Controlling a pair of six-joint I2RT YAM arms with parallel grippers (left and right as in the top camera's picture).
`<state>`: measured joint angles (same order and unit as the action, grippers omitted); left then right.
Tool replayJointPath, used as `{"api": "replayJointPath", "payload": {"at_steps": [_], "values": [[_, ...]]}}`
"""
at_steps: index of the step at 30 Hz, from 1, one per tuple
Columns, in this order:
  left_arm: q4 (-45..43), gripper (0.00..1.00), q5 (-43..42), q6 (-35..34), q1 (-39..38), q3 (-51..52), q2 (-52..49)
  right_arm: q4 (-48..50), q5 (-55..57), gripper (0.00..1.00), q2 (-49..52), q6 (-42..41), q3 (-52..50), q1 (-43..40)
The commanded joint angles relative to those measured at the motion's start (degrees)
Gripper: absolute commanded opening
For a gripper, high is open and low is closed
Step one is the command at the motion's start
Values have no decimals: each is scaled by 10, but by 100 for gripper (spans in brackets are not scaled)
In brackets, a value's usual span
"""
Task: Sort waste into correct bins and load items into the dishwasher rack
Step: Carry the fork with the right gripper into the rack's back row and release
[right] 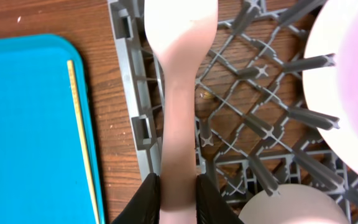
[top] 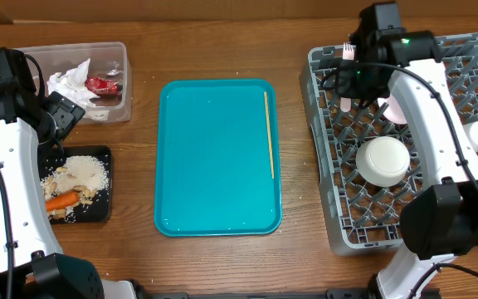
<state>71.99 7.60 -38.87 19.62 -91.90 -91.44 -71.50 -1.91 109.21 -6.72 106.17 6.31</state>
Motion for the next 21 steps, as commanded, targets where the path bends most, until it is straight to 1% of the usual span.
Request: {"api": "replayJointPath", "payload": {"at_steps": [1,3,4,5,6,7,8,11,21], "values": [[-1,100,9,3,2,-12,-1,3,-44,4,21,53,7,0],[-1,100,9,3,2,-12,-1,4,-44,6,31,53,7,0],[-1,100,9,3,2,-12,-1,5,-44,8,35,53,7,1],[-1,100,9,3,2,-12,-1,5,-44,13,40,52,7,2],[-1,100,9,3,2,-12,-1,5,-44,19,45,52,7,2],[-1,100,9,3,2,-12,-1,5,-44,32,52,50,7,2],[-1,100,9,3,2,-12,-1,5,-44,40,58,50,7,2],[-1,100,9,3,2,-12,-1,5,-42,42,65,40,7,2],[-1,100,9,3,2,-12,-1,-41,-51,43,43,-25,7,24]]}}
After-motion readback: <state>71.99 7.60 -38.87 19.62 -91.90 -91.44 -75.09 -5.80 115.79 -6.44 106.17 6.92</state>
